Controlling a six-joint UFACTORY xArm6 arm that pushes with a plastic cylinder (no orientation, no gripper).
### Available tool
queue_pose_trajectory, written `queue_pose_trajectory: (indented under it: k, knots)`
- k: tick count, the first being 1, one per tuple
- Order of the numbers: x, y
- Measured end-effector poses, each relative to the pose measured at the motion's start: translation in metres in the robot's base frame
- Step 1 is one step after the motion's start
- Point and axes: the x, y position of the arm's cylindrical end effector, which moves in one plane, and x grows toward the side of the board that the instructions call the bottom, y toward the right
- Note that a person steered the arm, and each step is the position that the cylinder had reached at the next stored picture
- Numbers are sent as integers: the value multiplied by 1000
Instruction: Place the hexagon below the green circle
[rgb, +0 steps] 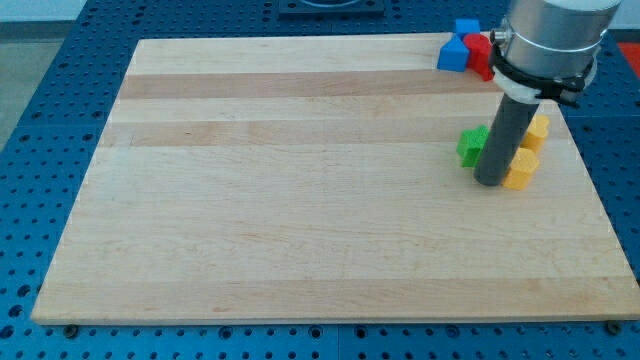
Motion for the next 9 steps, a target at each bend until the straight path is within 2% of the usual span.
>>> queue_pose_trajectory:
  k: [2, 3, 9]
  knots:
    - [41, -7]
    - [41, 21]
    - [23, 24]
